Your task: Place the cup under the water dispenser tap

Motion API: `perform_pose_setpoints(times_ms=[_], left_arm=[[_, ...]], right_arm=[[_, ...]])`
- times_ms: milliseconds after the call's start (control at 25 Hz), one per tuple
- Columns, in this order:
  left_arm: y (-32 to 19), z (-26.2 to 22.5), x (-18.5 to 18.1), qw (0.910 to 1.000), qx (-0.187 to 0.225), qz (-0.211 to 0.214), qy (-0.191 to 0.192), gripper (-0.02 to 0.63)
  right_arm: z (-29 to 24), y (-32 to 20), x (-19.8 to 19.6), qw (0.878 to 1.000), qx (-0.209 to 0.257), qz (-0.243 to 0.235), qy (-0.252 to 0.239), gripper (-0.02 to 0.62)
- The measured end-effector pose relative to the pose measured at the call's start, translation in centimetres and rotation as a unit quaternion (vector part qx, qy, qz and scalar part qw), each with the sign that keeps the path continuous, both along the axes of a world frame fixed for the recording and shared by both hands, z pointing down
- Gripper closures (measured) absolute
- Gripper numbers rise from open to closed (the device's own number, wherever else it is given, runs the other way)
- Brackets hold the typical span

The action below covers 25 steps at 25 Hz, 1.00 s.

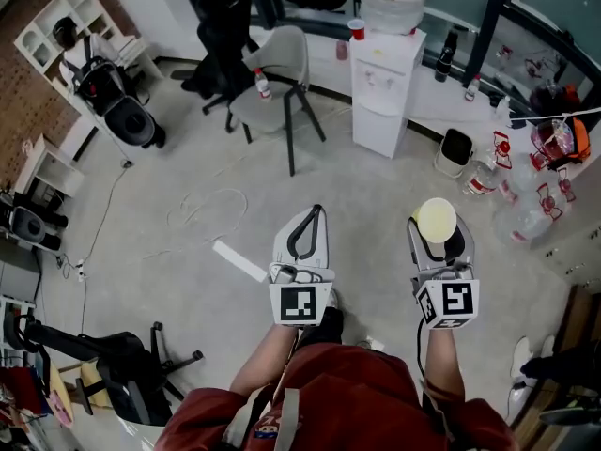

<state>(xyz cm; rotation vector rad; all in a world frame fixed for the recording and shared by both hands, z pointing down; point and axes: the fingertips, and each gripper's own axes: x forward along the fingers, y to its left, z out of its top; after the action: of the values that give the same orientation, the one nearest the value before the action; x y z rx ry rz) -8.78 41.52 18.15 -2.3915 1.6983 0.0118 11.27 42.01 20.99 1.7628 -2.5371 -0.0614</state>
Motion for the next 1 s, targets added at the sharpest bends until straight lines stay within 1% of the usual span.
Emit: perform_pose_setpoints(times_ms=[200, 400, 600, 760, 840, 1000], left_arm=[[-4.8, -0.1, -2.4, 0.9999, -0.003, 0.003, 0.012, 0.600], [-9.5, 0.2, -5.0, 0.9999, -0.012, 0.009, 0.007, 0.600], [-13.9, 0.7, -7.8, 0.9999, -0.008, 0.013, 0.005, 0.600], [-16.7, 2.2, -9.1, 0.9995, -0.022, 0.017, 0.015, 0.600], [-17.7, 2.7, -9.5, 0.9993, -0.029, 0.018, 0.014, 0.600], [-19.9, 2.7, -9.8, 0.9992, -0.030, 0.022, 0.015, 0.600]], right_arm=[[-0.2, -4.8, -2.5, 1.000, -0.003, 0.005, 0.006, 0.304], [0.0, -9.6, -5.1, 1.000, -0.010, 0.009, 0.015, 0.305], [0.4, -13.7, -7.7, 1.000, -0.014, 0.014, 0.022, 0.304], [0.7, -16.0, -9.3, 0.999, -0.015, 0.016, 0.027, 0.304], [0.7, -16.9, -9.8, 0.999, -0.012, 0.016, 0.029, 0.304], [0.7, -18.8, -10.1, 0.999, -0.017, 0.020, 0.033, 0.304]])
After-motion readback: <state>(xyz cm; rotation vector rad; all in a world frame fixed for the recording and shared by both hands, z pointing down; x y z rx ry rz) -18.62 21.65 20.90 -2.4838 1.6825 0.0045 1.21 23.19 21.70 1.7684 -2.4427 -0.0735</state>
